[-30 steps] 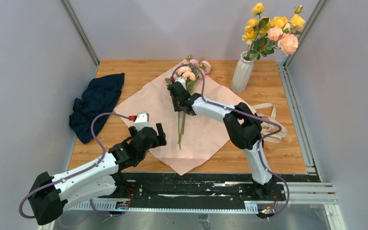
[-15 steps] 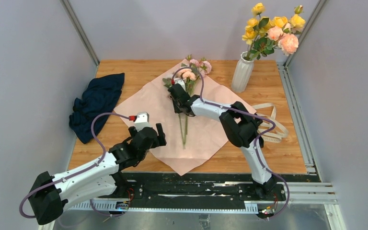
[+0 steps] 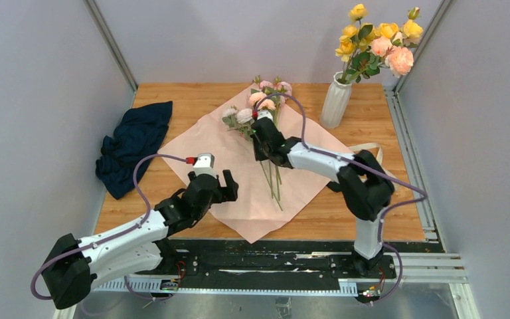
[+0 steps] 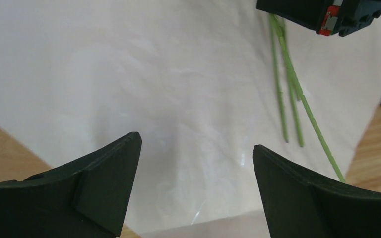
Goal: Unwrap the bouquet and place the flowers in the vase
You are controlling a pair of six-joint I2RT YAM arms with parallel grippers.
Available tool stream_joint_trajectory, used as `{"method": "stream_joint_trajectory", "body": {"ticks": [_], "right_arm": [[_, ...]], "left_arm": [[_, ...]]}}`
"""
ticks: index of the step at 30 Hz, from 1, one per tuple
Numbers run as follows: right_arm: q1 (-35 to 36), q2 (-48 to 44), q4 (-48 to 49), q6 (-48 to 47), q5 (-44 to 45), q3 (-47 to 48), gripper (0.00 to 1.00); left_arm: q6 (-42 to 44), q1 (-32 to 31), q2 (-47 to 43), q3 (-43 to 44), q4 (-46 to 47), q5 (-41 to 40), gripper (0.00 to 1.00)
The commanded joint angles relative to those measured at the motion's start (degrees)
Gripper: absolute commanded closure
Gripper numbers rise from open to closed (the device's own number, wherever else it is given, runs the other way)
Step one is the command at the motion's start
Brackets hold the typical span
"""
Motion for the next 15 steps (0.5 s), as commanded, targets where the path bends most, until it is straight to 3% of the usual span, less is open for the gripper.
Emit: {"method": "stream_joint_trajectory", "body": {"ticks": [1,10,15], "right_arm": [[-0.5,-12.9,6.5,-0.3,-0.4,-6.0,1.00],[-0.3,-32.8,15.3,3.8,-7.4,-18.3,1.00],[0.7,-37.4,14.7,4.4,-7.5,-20.1,1.00]], "left_arm": [[4.7,1.3,-1.3,-2.5,16.7,13.2,0.08],[7.5,1.3,1.5,1.8,35.2,34.7,0.12],[5.6,1.2,3.9,3.8,42.0,40.2,0.13]]}}
